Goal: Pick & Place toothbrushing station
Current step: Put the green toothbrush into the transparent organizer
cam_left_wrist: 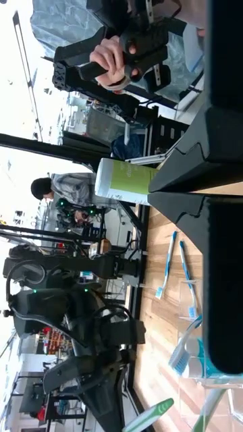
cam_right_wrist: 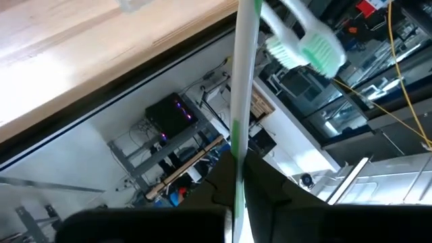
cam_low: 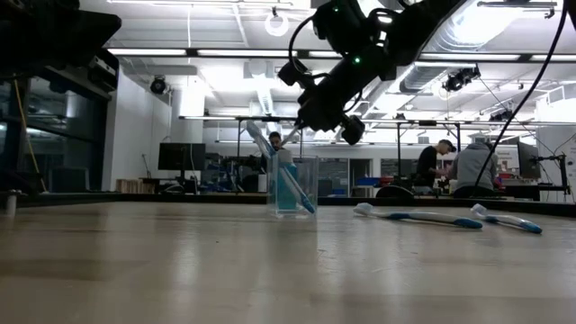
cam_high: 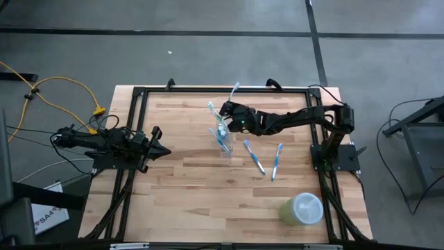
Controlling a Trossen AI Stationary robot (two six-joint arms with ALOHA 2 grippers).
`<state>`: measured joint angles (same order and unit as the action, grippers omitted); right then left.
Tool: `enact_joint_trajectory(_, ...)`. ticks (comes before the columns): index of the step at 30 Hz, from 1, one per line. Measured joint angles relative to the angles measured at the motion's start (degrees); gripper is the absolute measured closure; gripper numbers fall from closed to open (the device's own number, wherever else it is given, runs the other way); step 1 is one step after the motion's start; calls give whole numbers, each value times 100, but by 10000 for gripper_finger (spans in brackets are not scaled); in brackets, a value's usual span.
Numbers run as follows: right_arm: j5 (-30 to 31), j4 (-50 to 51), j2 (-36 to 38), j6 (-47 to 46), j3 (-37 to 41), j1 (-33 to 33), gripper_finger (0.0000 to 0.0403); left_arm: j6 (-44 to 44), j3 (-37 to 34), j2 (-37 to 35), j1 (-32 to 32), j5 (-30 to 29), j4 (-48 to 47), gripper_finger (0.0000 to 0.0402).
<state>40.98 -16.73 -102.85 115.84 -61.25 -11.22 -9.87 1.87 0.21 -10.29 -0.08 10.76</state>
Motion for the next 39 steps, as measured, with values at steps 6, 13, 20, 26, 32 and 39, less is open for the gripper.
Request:
enact_joint_trajectory(6,-136,16,0,39,0,-22,399,0,0,0,-1,1,0,399)
enact_joint_trajectory(13,-81,17,-44,144,0,-16,399,0,0,0,0,0,1,399)
enact_joint_trajectory(20,28,-205,-46,159,0,41,399,0,0,1,1,0,0,399)
enact_joint_trajectory(26,64,-198,-46,159,0,5,399,0,0,0,-1,1,2,399)
enact_joint_trajectory(32,52,17,-52,152,0,-66,399,0,0,0,-1,1,0,399)
enact_joint_trajectory(39,9,55,-50,113,0,-55,399,0,0,1,1,1,0,399)
